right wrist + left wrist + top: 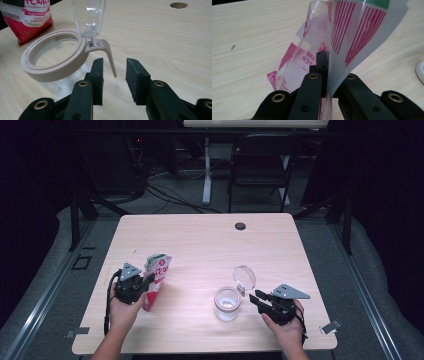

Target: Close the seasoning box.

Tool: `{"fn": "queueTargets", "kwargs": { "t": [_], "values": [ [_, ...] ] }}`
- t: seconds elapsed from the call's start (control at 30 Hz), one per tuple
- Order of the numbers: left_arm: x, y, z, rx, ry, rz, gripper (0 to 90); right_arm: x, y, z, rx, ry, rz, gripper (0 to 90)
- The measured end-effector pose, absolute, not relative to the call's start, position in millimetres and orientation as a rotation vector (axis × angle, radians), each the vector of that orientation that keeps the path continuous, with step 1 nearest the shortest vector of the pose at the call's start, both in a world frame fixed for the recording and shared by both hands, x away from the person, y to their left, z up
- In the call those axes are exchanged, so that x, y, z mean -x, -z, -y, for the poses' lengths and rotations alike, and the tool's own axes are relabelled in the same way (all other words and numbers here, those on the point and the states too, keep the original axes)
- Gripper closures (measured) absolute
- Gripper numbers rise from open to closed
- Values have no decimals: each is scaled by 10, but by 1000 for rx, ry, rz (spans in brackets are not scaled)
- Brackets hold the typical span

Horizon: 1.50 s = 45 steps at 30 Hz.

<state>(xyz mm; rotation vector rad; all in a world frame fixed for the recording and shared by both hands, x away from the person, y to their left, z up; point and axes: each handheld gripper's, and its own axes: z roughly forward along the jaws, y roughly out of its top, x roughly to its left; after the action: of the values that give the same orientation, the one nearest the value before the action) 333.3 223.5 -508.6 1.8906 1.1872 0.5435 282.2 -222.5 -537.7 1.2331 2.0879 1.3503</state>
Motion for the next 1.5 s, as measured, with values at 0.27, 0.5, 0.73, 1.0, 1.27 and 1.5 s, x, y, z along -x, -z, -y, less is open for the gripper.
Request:
{"fn": "queueTargets", "kwargs": {
  "t": [0.27,0.5,0.73,1.0,1.27,1.5],
  "values": [
    [-3347,5039,-2363,-1840,-507,-1212,900,-2831,5380,2215,-1229,-1345,-2093,677],
    [-3382,4922,-2464,-1830,-524,-1226,900,-2811,5355,2264,-1233,-1361,-2068,676],
    [-3497,4766,-2569,-1830,-507,-1253,900,-2805,5342,2303,-1237,-1370,-2053,676],
    [-3513,4460,-2665,-1837,-545,-1225,900,-2796,5315,2319,-1222,-1373,-2050,676],
    [-3413,4207,-2603,-1850,-545,-1161,900,-2782,5304,2324,-1221,-1382,-2051,662],
    [-3356,4099,-2431,-1902,-464,-1065,900,-2784,5279,2330,-1206,-1377,-2066,624]
  ]
}}
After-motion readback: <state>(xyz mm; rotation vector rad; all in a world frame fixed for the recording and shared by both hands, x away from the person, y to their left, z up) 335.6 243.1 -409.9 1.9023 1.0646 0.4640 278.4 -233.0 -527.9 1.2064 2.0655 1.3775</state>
